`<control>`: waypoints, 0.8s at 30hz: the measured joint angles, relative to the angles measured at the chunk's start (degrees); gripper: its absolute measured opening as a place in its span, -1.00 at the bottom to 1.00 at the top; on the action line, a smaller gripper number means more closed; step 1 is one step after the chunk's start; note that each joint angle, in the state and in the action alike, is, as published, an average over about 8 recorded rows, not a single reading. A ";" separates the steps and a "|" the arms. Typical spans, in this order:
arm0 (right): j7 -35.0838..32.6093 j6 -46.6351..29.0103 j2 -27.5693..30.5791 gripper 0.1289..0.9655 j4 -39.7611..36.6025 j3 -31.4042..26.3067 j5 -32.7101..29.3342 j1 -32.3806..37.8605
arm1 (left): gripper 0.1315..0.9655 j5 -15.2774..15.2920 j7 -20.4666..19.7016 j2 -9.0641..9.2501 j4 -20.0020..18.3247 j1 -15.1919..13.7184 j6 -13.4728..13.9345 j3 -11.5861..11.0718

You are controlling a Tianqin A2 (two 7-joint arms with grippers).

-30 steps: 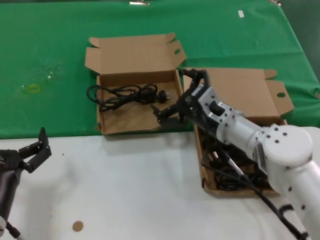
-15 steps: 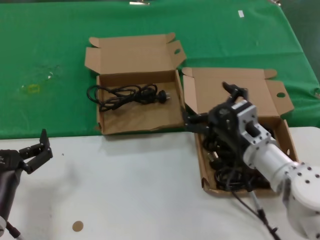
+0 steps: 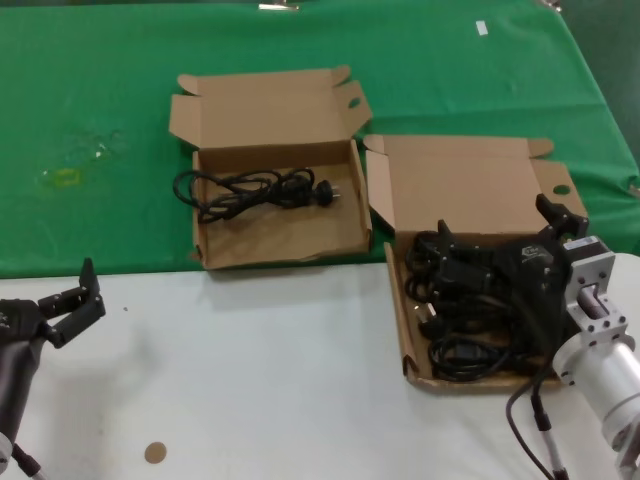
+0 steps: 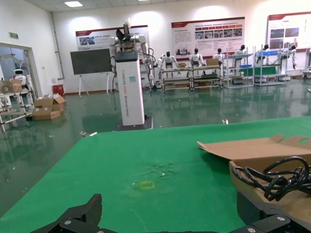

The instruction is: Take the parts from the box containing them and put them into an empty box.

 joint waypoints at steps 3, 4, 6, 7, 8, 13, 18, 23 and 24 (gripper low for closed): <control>0.41 0.76 0.18 1.00 1.10 0.47 0.42 -1.18 | 1.00 0.00 0.00 0.00 0.00 0.00 0.00 0.00; 0.46 0.85 0.21 1.00 1.22 0.52 0.47 -1.33 | 1.00 0.00 0.00 0.00 0.00 0.00 0.00 0.00; 0.50 0.92 0.22 1.00 1.33 0.56 0.51 -1.44 | 1.00 0.00 0.00 0.00 0.00 0.00 0.00 0.00; 0.51 0.94 0.23 1.00 1.35 0.57 0.51 -1.46 | 1.00 0.00 0.00 0.00 0.00 0.00 0.00 0.00; 0.51 0.94 0.23 1.00 1.36 0.58 0.52 -1.47 | 1.00 0.00 0.00 0.00 0.00 0.00 0.00 0.00; 0.51 0.95 0.23 1.00 1.37 0.58 0.52 -1.48 | 1.00 0.00 0.00 0.00 0.00 0.00 0.00 0.00; 0.51 0.95 0.23 1.00 1.37 0.58 0.52 -1.48 | 1.00 0.00 0.00 0.00 0.00 0.00 0.00 0.00; 0.51 0.95 0.23 1.00 1.37 0.58 0.52 -1.48 | 1.00 0.00 0.00 0.00 0.00 0.00 0.00 0.00; 0.51 0.95 0.23 1.00 1.37 0.58 0.52 -1.48 | 1.00 0.00 0.00 0.00 0.00 0.00 0.00 0.00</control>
